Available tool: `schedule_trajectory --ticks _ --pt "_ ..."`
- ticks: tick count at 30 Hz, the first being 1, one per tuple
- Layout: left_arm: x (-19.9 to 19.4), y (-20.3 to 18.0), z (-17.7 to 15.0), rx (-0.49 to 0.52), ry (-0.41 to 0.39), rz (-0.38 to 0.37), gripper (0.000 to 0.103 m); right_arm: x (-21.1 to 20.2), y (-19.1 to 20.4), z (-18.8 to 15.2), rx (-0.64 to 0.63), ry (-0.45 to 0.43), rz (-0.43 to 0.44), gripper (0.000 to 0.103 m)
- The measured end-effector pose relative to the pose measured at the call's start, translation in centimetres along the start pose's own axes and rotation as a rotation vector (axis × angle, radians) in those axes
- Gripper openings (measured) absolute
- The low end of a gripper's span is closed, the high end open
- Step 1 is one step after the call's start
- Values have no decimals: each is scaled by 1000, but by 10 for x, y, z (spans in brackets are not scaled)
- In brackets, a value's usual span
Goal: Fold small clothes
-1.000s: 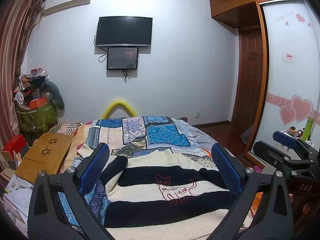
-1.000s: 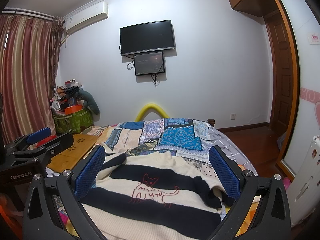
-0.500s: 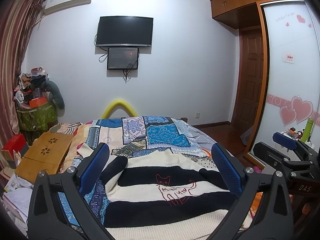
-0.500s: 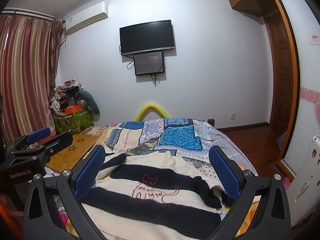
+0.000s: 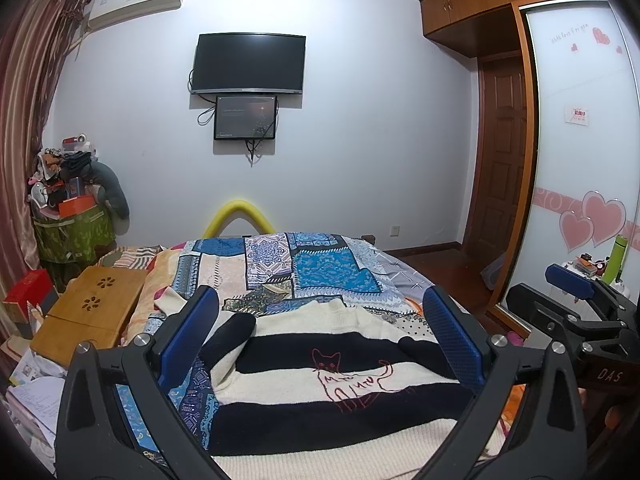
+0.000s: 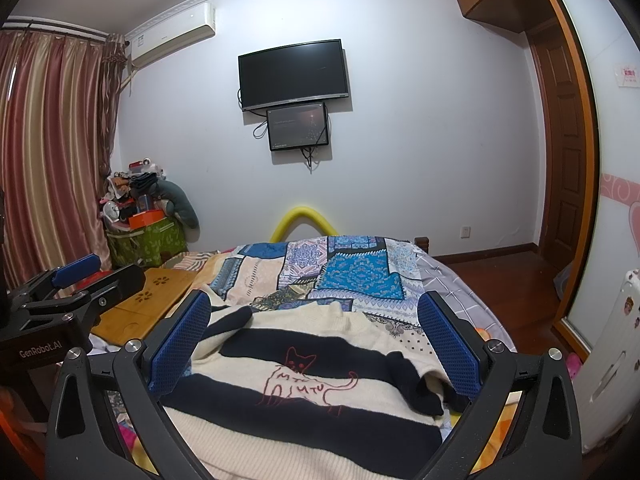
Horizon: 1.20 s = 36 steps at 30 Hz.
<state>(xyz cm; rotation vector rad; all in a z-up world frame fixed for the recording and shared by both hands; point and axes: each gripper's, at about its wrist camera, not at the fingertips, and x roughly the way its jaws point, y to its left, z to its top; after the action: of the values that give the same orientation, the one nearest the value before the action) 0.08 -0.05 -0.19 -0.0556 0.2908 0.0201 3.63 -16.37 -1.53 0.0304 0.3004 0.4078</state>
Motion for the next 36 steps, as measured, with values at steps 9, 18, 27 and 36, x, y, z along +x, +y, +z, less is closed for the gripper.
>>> schedule_trajectory --ticks 9,18,27,36 --pt "-1 0 1 2 -1 0 103 -1 1 0 0 1 1 103" --pt "-1 -1 1 4 -1 -2 103 -3 -1 1 3 3 2 103" --pt "6 5 6 7 3 2 103 9 -1 -4 7 25 -5 103" --pt "34 32 8 -18 34 45 103 32 -18 -6 21 83 -57 103"
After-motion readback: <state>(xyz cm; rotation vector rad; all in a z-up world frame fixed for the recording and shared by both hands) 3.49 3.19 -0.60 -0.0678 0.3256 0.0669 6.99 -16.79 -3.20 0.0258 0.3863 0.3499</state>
